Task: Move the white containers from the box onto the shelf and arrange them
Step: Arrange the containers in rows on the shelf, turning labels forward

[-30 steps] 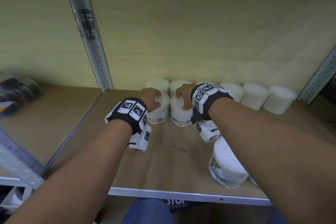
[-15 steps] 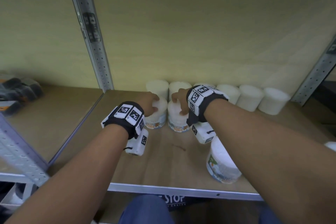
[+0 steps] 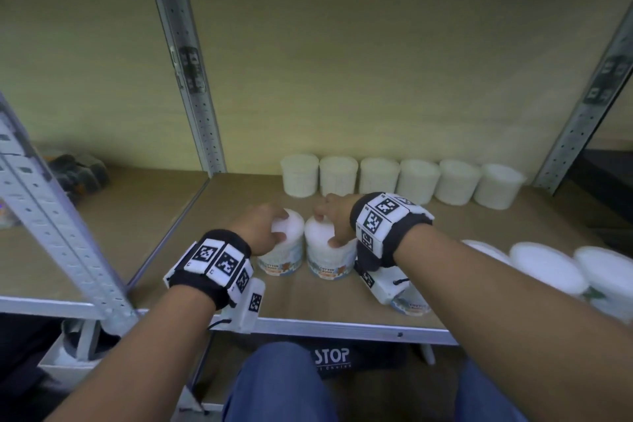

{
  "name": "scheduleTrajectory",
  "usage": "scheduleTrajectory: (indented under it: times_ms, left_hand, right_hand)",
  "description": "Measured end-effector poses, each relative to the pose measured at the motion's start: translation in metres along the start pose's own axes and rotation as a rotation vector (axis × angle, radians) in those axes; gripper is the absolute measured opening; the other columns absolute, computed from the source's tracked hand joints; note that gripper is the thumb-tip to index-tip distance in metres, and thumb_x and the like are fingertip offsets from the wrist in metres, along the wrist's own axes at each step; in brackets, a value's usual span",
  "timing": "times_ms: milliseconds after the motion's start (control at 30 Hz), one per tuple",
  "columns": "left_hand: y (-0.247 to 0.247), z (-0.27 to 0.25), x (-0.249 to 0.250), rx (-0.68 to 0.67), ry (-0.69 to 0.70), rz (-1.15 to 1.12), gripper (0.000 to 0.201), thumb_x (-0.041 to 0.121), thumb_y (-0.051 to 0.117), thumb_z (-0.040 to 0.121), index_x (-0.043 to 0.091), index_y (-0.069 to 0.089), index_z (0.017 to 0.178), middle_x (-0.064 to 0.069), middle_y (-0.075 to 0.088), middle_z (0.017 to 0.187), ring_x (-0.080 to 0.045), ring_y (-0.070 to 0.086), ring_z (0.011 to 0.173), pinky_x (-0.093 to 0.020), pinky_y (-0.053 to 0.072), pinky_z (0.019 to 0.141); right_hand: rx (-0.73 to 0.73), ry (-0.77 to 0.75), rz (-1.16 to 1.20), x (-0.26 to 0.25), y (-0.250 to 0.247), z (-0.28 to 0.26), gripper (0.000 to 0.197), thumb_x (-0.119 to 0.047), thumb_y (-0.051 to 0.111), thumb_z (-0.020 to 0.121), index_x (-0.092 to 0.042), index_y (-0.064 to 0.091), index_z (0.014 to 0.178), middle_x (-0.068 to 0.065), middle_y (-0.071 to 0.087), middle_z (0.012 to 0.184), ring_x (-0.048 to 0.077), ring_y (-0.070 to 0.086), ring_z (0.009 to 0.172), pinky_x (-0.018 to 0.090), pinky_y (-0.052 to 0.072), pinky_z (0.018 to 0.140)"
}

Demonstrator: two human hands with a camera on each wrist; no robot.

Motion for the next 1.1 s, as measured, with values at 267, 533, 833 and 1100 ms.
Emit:
scheduleTrajectory:
  times_ms: [267, 533, 833, 1100]
  left_hand:
    - [0.009, -0.039, 0.006, 0.004, 0.041, -0.025, 0.048, 0.027, 0.058, 0.092, 0.024, 0.045, 0.138, 0.003, 0.044, 0.145, -0.018, 0.044, 0.131, -0.031, 0.036, 0.108]
    - [0.014, -0.057, 0.021, 0.009, 0.080, -0.048, 0.047, 0.025, 0.058, 0.092, 0.023, 0.046, 0.137, 0.005, 0.042, 0.145, -0.016, 0.041, 0.133, -0.031, 0.033, 0.112]
    - [0.018, -0.061, 0.029, 0.033, 0.117, -0.081, 0.040, 0.026, 0.063, 0.089, 0.026, 0.054, 0.128, 0.007, 0.048, 0.138, -0.016, 0.044, 0.128, -0.031, 0.036, 0.109]
    - [0.005, -0.060, 0.049, 0.034, 0.147, -0.067, 0.040, 0.031, 0.063, 0.088, 0.028, 0.055, 0.128, 0.009, 0.050, 0.138, -0.013, 0.046, 0.127, -0.030, 0.037, 0.107]
  right_hand:
    - [0.023, -0.076, 0.099, -0.011, 0.017, -0.048, 0.060, -0.025, 0.062, 0.089, -0.013, 0.034, 0.142, 0.011, 0.031, 0.148, 0.031, 0.040, 0.131, 0.039, 0.038, 0.103]
    - [0.064, -0.092, 0.204, -0.006, 0.030, -0.075, 0.059, -0.026, 0.062, 0.089, -0.016, 0.037, 0.142, 0.008, 0.033, 0.145, 0.029, 0.035, 0.133, 0.037, 0.036, 0.105]
    - [0.138, -0.127, 0.274, 0.006, 0.039, -0.087, 0.057, -0.025, 0.058, 0.091, -0.019, 0.036, 0.144, 0.004, 0.032, 0.149, 0.028, 0.032, 0.137, 0.038, 0.033, 0.111]
    - [0.244, -0.122, 0.448, 0.030, 0.028, -0.095, 0.054, -0.028, 0.060, 0.091, -0.018, 0.042, 0.141, 0.004, 0.039, 0.147, 0.025, 0.044, 0.131, 0.036, 0.040, 0.107]
Point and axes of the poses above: each hand's wrist, its own z-axis towards the middle knuckle, its own y-axis out of the palm, x = y × z, the point moved 7 cm from there along z, towards the middle knuckle
